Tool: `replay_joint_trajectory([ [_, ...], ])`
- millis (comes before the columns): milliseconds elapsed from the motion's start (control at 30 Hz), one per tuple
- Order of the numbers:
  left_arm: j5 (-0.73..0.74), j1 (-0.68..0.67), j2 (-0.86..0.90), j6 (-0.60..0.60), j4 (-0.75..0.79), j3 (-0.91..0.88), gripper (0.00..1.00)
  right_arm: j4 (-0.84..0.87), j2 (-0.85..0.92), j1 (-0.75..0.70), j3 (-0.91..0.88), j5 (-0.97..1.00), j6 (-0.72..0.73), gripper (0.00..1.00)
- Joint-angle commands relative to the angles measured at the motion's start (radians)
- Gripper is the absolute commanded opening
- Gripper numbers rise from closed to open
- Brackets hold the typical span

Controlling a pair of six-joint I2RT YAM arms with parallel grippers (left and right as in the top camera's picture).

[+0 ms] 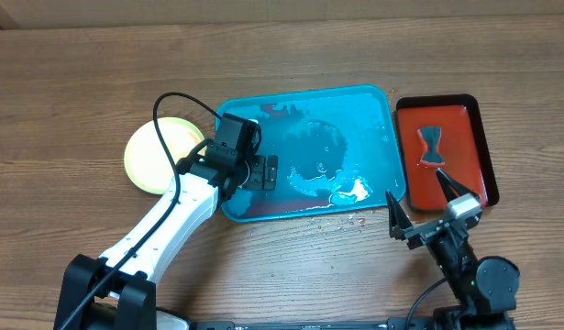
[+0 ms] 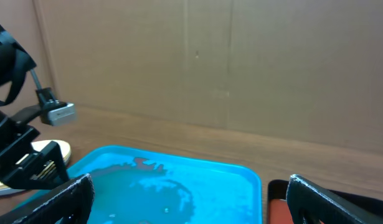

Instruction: Clean dirty plates on tray and stack at the side

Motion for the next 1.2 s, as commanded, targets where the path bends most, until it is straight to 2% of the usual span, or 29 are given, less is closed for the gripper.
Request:
replay_joint_trajectory([
  [0, -0.006, -0.003, 0.006, -0.007, 0.003, 0.017, 1.00, 0.002, -0.065, 0.008, -0.050, 0.045, -0.006, 1.00],
  [167, -0.006, -0.003, 0.006, -0.007, 0.003, 0.017, 1.00, -0.125, -0.124, 0.010, -0.075, 0.045, 0.002, 1.00],
  [1167, -0.010, -0.003, 0.004, -0.006, 0.002, 0.017, 1.00, -0.124, -0.124, 0.009, -0.075, 0.038, 0.001, 1.00],
])
